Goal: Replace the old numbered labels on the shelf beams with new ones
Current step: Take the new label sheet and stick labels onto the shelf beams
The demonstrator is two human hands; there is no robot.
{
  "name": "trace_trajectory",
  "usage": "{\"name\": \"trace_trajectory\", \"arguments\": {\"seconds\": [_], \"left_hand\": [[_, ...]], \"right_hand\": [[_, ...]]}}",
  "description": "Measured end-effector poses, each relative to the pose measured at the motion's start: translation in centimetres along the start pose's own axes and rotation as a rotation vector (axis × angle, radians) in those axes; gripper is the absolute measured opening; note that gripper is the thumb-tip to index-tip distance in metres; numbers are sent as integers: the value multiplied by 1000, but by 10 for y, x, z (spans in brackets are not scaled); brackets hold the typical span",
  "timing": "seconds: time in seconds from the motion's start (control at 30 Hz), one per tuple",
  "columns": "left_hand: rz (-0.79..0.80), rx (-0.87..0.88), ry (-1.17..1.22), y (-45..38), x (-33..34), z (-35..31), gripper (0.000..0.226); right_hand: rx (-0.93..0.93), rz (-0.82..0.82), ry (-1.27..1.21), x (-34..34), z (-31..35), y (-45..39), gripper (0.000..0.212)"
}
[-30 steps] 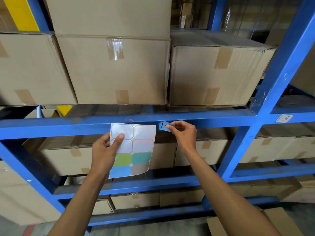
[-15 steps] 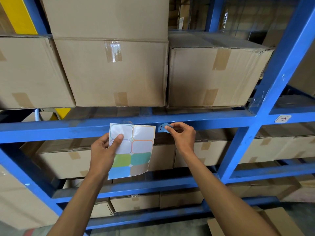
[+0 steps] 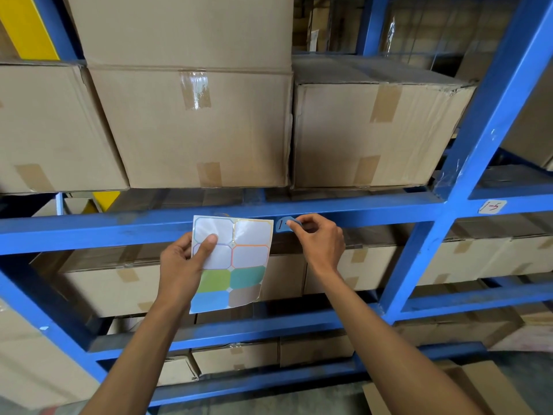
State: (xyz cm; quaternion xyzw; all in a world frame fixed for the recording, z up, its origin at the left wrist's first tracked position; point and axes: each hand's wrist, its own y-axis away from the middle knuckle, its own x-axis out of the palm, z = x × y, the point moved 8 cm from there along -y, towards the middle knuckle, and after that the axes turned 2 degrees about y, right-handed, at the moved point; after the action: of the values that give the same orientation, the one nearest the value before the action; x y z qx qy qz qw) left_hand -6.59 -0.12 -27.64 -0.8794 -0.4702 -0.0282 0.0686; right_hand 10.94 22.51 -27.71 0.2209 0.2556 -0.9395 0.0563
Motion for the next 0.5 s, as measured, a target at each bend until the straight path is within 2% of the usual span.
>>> {"name": "trace_trajectory", "arguments": {"seconds": [0.2,0.43,0.5], "left_hand": [[0,6,10,2,1,-2,13],[4,10,2,3,1,-4,19],[12,12,4,3,3,-4,15]], "right_hand": [[19,-26,115,-9,-1,-2,44],[54,17,71,-18,-3,-12,34],[41,29,75,-19,-3,-14,29]]}}
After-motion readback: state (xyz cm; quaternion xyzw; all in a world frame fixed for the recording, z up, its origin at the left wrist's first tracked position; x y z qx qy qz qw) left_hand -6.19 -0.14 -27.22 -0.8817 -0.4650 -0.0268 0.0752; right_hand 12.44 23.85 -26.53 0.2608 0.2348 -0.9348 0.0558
